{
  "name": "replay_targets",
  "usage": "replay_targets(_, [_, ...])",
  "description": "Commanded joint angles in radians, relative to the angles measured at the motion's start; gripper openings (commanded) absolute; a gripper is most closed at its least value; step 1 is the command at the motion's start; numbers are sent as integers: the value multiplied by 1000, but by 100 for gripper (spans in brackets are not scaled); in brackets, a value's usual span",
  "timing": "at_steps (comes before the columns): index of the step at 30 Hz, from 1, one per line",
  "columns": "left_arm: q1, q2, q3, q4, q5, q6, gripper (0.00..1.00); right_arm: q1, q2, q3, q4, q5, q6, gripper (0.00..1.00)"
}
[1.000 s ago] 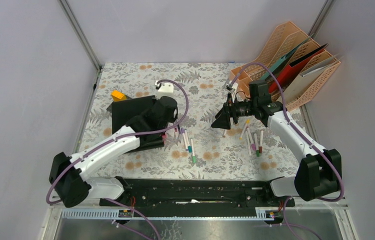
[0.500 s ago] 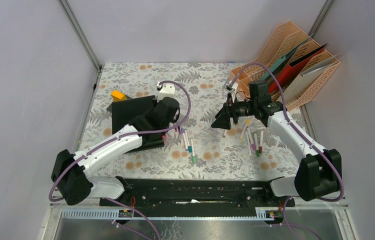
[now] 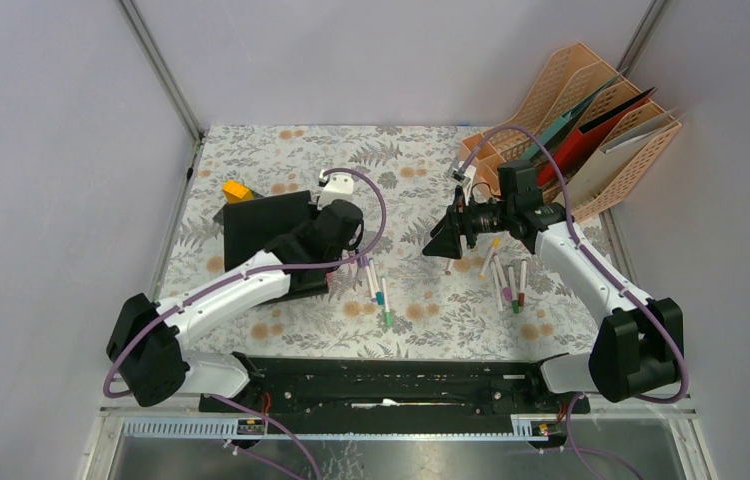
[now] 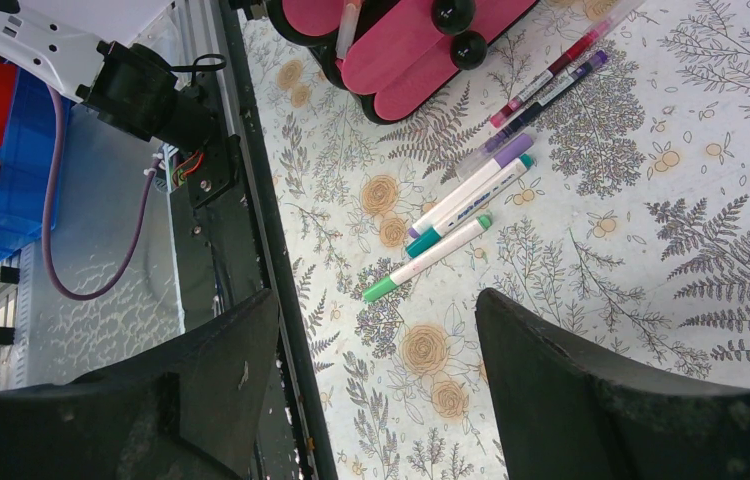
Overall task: Organize the desk
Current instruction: Place the stationery in the drawer.
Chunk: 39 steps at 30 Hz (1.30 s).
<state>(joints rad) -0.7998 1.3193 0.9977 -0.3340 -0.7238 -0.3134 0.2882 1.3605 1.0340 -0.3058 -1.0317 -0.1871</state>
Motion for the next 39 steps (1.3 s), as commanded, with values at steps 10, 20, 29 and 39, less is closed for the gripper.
replay_targets(10, [-2,-10,-67,55,9,35,0,-4,-14,34,2,-16,-20,79])
replay_targets(20, [8,-57,-128,183,225,15,0,-3,-20,34,2,-19,-20,79])
replay_targets(29, [13,-26,-128,275,399,-18,0,-6,-22,34,2,-21,-20,79])
replay_targets(39, [23,30,-78,253,349,-20,0,-11,-27,32,1,-25,-22,79])
